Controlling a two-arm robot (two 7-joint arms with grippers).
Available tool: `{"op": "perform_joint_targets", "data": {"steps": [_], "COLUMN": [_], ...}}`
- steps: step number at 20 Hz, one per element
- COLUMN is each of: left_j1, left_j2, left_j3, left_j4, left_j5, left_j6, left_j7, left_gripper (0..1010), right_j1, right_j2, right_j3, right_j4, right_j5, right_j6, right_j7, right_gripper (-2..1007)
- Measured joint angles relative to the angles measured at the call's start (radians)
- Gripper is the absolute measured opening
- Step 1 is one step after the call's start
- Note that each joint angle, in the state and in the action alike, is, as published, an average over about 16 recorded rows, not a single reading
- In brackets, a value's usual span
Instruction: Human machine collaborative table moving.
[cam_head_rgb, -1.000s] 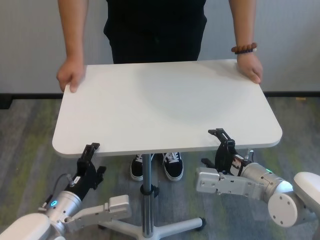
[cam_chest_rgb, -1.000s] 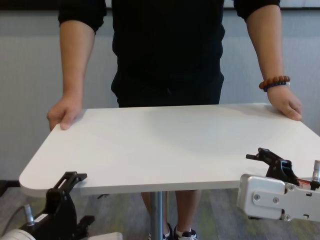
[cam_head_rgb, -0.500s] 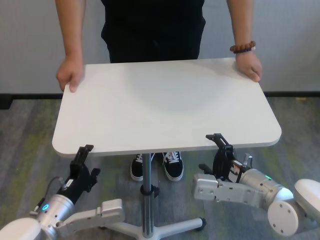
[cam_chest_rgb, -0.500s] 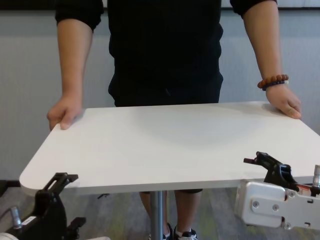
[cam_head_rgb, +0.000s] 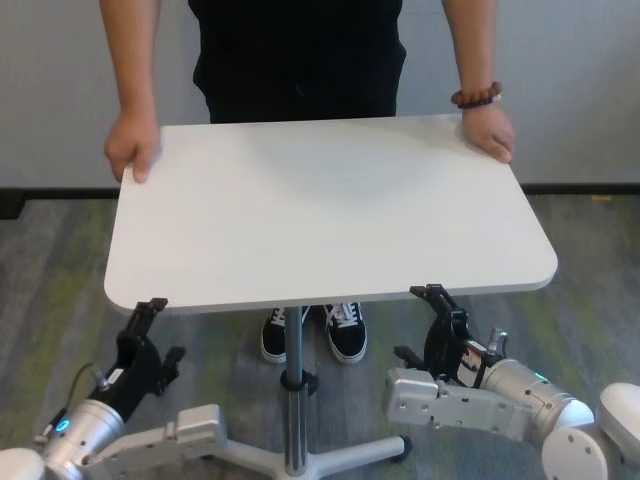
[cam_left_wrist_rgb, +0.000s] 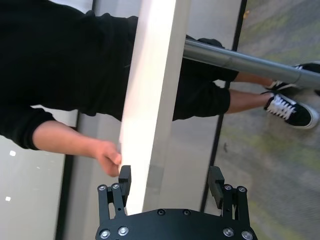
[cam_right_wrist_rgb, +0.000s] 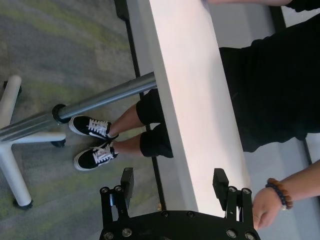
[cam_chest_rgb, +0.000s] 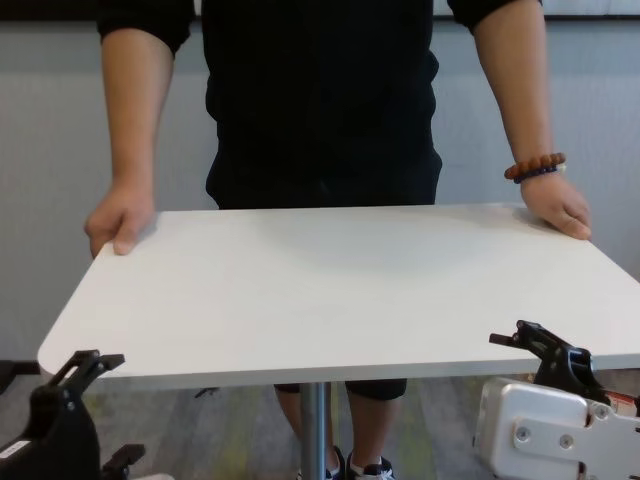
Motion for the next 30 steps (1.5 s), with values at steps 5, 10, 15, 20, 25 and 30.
{"op": "perform_joint_targets", "data": {"steps": [5, 10, 15, 20, 25, 30], "left_j1": [0.055, 0.111, 0.159, 0.189, 0.204, 0.210], "left_j2": [0.030, 0.057, 0.080, 0.093, 0.098, 0.099], "left_j3": [-0.049, -0.107, -0.164, -0.207, -0.237, -0.258], "left_j4": [-0.080, -0.163, -0.237, -0.285, -0.317, -0.342], "left_j5": [-0.088, -0.212, -0.331, -0.409, -0.443, -0.453], "left_j6": [-0.037, -0.084, -0.126, -0.152, -0.163, -0.167], "left_j7": [-0.069, -0.156, -0.229, -0.276, -0.298, -0.315], "left_gripper": [1000, 1000, 1000, 1000, 1000, 1000], "right_j1": [-0.042, -0.075, -0.097, -0.108, -0.110, -0.103], "right_j2": [0.008, 0.009, 0.005, -0.001, -0.009, -0.013], "right_j3": [0.013, 0.027, 0.040, 0.053, 0.063, 0.070], "right_j4": [-0.072, -0.139, -0.199, -0.243, -0.268, -0.283], "right_j5": [0.011, 0.029, 0.048, 0.063, 0.071, 0.073], "right_j6": [0.004, -0.004, -0.013, -0.023, -0.033, -0.038], "right_j7": [0.007, 0.008, 0.010, 0.006, 0.003, 0.001], "right_gripper": [1001, 1001, 1001, 1001, 1001, 1001]}}
